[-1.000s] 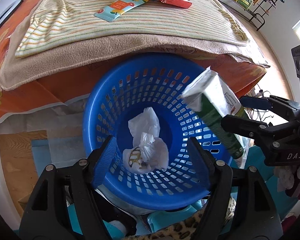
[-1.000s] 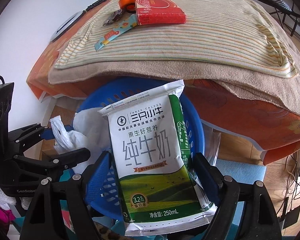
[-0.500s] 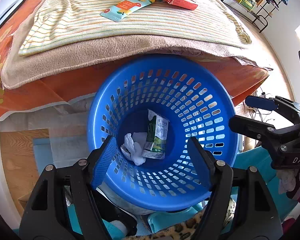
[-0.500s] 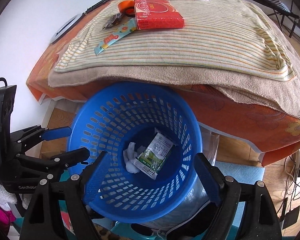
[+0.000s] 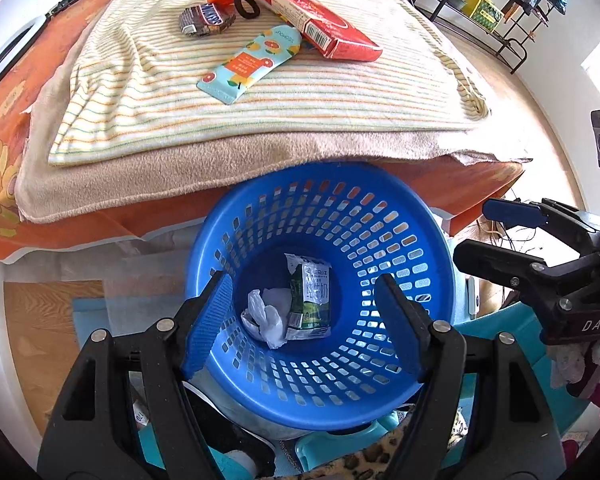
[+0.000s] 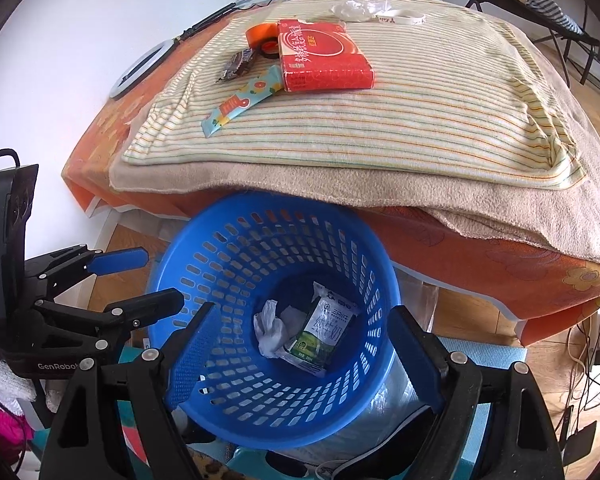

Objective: Collect trash
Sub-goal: 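Move both tools back over the striped cloth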

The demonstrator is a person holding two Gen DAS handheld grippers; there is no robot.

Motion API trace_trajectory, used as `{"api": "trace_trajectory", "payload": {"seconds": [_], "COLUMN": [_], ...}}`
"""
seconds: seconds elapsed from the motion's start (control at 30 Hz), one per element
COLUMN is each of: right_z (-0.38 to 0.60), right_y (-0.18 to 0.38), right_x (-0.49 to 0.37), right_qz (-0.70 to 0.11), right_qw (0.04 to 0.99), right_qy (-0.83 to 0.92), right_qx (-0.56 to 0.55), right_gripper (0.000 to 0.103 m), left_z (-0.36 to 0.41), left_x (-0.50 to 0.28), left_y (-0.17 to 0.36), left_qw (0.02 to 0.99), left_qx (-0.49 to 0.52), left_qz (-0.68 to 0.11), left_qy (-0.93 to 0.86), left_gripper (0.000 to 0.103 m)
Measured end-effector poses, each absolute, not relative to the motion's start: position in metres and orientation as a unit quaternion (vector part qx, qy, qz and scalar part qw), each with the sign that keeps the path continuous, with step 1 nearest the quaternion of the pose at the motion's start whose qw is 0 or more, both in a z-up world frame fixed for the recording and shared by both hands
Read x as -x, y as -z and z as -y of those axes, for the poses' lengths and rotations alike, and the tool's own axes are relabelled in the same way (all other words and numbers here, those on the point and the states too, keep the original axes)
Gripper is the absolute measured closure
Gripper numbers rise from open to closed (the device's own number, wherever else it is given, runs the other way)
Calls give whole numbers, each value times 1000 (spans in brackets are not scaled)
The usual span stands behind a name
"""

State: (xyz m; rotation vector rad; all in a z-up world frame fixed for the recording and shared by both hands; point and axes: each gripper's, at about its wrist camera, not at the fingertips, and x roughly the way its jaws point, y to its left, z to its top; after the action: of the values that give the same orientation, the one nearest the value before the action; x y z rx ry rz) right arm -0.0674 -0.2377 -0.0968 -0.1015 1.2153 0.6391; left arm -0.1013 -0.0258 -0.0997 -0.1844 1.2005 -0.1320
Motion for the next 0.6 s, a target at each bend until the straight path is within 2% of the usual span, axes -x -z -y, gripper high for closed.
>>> {"api": "trace_trajectory", "payload": {"seconds": [0.23, 0.4, 0.6], "right_z": [242, 241, 229], "right_y": [71, 50, 32], "right_x": [43, 15, -27], "right_qz": [-535, -517, -499], "right_qw": [786, 795, 802], "right_qy": [-307, -317, -328], "right_qx": [28, 20, 18], "right_gripper": [14, 4, 4], "left_z": [14, 3, -6], "left_x": [70, 38, 3], "left_y": [70, 60, 61], "left_qw": [839, 847, 850], "left_qx": [72, 66, 58], "left_qz": [-535, -524, -519], "left_qy": [64, 60, 69], "left_gripper": [27, 27, 27]}}
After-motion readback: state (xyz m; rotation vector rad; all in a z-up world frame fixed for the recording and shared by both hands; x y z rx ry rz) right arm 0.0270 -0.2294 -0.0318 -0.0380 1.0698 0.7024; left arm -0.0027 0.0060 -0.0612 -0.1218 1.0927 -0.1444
